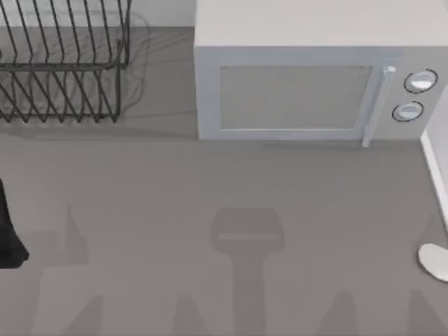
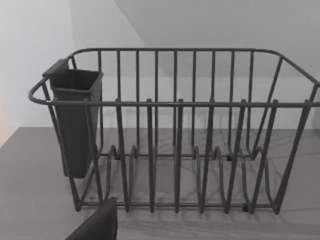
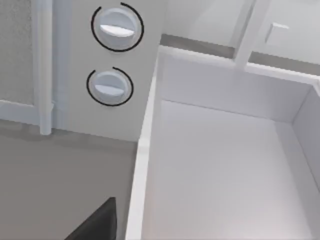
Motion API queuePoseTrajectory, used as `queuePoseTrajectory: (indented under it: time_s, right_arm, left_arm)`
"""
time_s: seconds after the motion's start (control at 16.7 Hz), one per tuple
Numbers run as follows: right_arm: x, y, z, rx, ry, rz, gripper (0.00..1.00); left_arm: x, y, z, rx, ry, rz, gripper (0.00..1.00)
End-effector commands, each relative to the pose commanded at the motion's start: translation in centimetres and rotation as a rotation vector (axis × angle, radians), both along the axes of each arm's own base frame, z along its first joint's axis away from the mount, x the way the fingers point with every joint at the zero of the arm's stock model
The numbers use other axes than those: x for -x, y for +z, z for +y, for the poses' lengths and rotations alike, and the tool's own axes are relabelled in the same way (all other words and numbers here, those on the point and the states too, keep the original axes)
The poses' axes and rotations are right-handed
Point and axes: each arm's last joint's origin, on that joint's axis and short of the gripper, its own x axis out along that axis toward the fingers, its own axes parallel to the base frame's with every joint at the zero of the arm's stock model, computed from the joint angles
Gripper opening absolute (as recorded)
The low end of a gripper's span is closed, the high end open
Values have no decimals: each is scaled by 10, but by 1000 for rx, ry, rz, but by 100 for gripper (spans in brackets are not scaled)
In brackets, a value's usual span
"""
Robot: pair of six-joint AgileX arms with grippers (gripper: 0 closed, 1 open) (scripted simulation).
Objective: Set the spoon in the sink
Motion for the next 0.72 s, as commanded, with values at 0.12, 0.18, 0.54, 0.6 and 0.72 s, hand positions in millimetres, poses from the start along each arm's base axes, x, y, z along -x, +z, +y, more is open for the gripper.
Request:
queuePoseTrajectory:
  time_s: [0.12,0.18,0.54,0.6,0.72]
  right_arm:
    - [-9,6,-1,100,29,191,100]
    - [-14,9,-2,149,53,299,100]
    - [-56,14,-10,363,307,906,100]
    - [-63,15,-11,383,356,979,100]
    - [-75,15,-14,411,452,1104,100]
  left_arm:
    - [0,0,0,0,0,0,100]
    - [0,0,0,0,0,0,100]
    - [0,0,0,0,0,0,100]
    - [0,0,0,0,0,0,100]
    - [0,0,0,0,0,0,100]
